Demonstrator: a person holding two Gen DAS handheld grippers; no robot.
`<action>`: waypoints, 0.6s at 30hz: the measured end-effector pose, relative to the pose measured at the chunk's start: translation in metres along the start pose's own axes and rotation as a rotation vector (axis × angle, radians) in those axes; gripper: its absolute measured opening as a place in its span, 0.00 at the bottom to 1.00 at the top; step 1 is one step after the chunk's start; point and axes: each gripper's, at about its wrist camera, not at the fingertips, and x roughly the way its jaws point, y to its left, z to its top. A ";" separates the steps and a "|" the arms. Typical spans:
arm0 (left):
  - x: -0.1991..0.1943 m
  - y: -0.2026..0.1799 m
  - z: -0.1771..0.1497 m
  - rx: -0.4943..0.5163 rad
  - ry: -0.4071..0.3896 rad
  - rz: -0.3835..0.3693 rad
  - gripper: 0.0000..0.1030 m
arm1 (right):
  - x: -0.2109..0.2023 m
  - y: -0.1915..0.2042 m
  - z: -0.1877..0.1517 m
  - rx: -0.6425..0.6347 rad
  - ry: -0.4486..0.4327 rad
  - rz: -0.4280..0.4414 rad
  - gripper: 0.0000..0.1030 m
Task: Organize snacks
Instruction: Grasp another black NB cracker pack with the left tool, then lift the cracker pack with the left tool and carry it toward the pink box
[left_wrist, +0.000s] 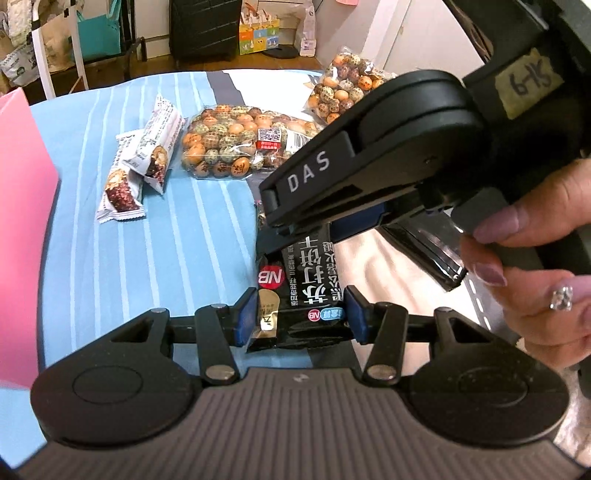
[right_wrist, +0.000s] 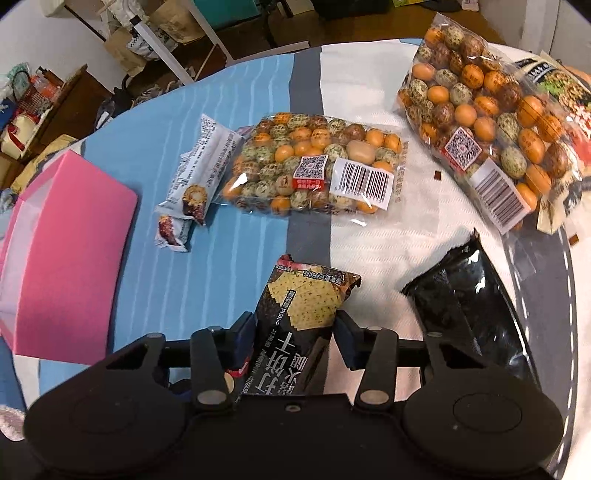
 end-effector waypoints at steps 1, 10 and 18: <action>-0.001 -0.001 -0.001 0.002 -0.001 0.002 0.47 | -0.001 0.000 -0.001 0.005 0.004 0.008 0.50; -0.016 -0.005 -0.011 0.006 0.005 0.018 0.47 | -0.007 0.009 -0.020 -0.015 0.004 0.033 0.49; -0.026 0.001 -0.019 -0.011 0.012 0.002 0.48 | -0.011 0.014 -0.030 -0.020 0.017 0.048 0.51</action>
